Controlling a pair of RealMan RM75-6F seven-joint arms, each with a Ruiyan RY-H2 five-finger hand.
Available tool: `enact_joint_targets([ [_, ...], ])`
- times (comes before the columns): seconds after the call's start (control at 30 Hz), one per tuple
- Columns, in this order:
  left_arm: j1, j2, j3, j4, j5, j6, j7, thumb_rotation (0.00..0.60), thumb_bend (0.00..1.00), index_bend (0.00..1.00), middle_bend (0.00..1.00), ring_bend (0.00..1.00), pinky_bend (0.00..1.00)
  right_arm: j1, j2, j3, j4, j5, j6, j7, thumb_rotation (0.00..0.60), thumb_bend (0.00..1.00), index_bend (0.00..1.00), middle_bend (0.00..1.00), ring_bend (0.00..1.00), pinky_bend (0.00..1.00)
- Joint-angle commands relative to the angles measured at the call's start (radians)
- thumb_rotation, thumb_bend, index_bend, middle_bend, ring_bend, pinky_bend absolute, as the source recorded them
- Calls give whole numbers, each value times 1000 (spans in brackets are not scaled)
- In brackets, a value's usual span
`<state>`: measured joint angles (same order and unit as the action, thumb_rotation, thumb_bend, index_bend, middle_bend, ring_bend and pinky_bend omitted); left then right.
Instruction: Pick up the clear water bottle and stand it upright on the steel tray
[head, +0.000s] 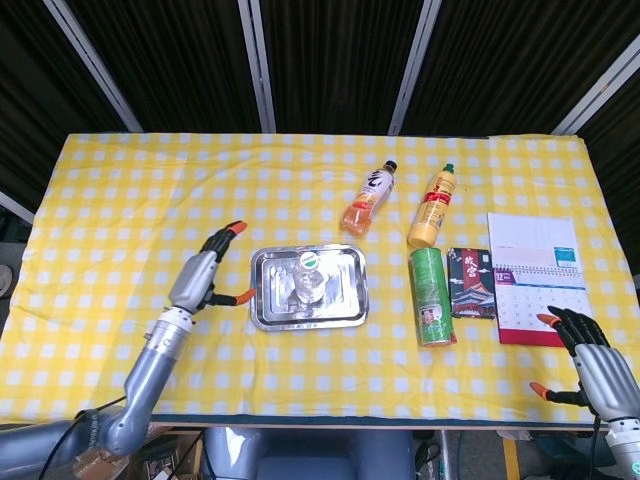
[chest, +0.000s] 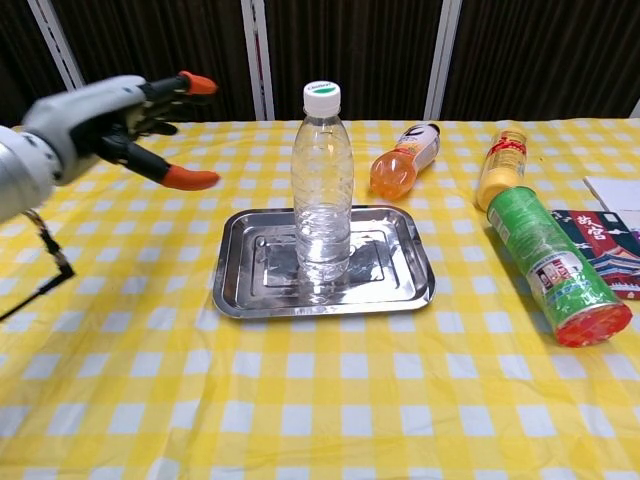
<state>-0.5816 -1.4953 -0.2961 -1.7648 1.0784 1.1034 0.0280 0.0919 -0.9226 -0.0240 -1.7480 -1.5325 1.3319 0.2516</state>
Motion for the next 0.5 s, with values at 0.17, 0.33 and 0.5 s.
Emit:
enact_joint_targets([
  [0.17, 307, 446, 159, -169, 133, 338, 198, 600, 315, 66, 8, 0, 0, -5, 3, -6, -17, -18, 13, -20, 600, 157, 178, 97, 43, 45],
  [0.33, 439, 391, 223, 110, 255, 568, 246, 600, 324, 88, 10, 0, 0, -13, -14, 7, -10, 0, 39, -136, 600, 158, 178, 97, 43, 45],
  [0.5, 469, 347, 229, 205, 269, 580, 185, 600, 324, 88, 12, 0, 0, -19, -36, 21, -23, 25, 57, -208, 600, 157, 178, 97, 43, 45],
])
